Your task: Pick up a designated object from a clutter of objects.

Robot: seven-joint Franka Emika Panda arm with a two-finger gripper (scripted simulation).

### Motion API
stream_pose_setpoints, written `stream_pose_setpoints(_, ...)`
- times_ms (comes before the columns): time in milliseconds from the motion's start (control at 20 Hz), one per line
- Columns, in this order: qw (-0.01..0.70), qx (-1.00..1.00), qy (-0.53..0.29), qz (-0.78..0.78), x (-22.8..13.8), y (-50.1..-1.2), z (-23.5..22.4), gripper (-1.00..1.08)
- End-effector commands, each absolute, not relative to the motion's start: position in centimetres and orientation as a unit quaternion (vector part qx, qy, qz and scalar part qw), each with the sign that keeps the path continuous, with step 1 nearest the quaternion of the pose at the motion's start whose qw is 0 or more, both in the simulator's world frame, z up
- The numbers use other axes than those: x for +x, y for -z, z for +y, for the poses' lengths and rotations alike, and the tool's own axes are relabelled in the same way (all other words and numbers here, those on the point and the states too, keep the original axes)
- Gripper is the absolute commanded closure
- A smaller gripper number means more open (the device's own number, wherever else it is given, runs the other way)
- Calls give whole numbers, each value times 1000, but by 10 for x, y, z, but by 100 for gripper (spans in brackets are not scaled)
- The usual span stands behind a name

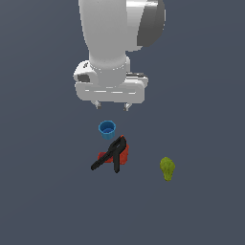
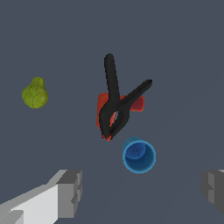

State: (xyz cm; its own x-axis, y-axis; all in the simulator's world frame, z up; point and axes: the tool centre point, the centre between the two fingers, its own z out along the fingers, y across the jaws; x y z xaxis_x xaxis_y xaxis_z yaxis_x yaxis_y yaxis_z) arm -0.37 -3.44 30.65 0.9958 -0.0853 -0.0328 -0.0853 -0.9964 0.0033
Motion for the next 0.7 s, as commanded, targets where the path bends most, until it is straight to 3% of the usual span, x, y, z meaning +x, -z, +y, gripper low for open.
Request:
stream_pose_setpoints(0, 1, 999, 16, -43, -4, -307, -34, -92)
stream_pose_setpoints(650, 0, 1000, 14, -7, -5, -315, -15, -92)
